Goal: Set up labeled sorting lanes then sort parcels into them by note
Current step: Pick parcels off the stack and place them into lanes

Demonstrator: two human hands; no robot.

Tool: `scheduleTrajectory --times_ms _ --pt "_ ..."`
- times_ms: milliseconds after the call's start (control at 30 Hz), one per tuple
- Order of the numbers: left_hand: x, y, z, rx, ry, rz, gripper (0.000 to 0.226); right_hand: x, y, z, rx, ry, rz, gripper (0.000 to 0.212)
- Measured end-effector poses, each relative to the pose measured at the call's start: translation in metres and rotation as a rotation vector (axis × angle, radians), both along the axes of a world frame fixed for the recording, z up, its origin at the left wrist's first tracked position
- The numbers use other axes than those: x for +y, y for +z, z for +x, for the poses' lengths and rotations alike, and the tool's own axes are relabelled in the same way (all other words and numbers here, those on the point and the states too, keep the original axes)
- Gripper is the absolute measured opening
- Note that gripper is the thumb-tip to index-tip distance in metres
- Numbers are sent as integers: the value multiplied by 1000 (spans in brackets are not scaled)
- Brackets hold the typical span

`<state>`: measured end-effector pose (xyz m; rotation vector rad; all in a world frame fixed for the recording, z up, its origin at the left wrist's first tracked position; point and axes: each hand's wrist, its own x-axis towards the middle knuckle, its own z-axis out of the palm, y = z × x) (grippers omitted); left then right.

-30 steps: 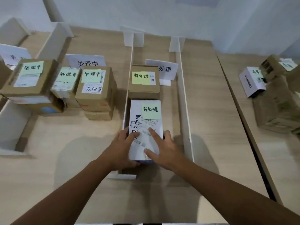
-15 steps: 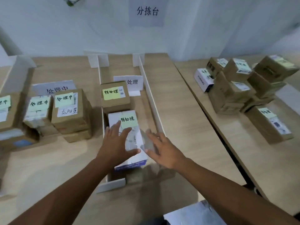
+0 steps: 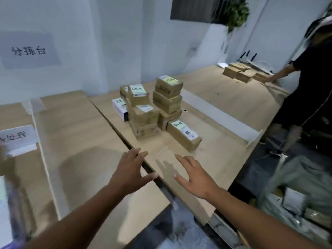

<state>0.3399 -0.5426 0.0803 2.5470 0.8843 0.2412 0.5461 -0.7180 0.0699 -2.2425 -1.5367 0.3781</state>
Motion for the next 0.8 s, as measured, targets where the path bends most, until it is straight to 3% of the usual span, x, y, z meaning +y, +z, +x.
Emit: scheduleTrajectory --times_ms 300,800 --pt "-46 -23 180 7 -29 -138 95 -54 -13 177 57 -134 21 70" --pt "73 -125 374 37 255 -348 97 112 -93 367 159 -3 -103 64"
